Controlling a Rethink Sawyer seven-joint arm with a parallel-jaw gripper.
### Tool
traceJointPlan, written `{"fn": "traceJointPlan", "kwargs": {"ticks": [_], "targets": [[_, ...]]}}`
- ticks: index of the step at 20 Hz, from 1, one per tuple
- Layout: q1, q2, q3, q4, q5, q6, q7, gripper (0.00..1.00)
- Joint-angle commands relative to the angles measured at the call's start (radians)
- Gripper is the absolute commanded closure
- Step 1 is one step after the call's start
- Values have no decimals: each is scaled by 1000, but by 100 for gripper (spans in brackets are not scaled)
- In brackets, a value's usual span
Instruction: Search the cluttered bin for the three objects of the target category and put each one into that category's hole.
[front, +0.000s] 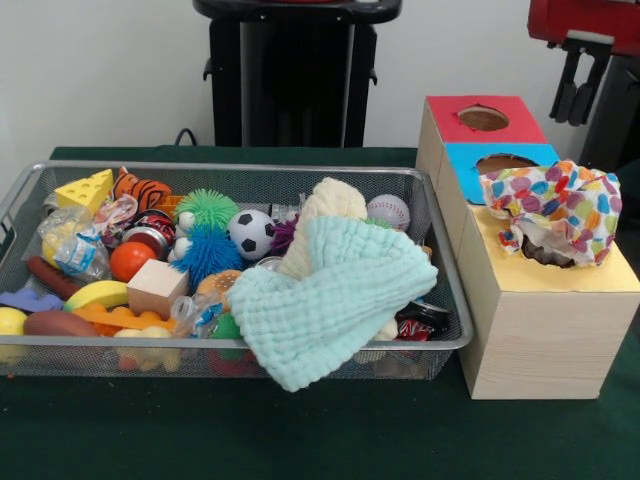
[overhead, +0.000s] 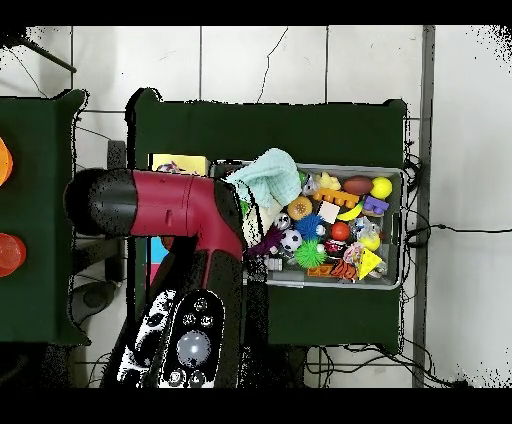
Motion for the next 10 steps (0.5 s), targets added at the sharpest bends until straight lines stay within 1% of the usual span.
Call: {"fn": "traceJointPlan", "kwargs": {"ticks": [1,2,5,10], "targets": [[-6,-26,30,-2,-82,70,48,100],[-4,-28,28,5,-75,66,64,100],[-6,-37,32,27,-76,46,70,100],[-29,-21,57,35,-82,11,69,100]]}}
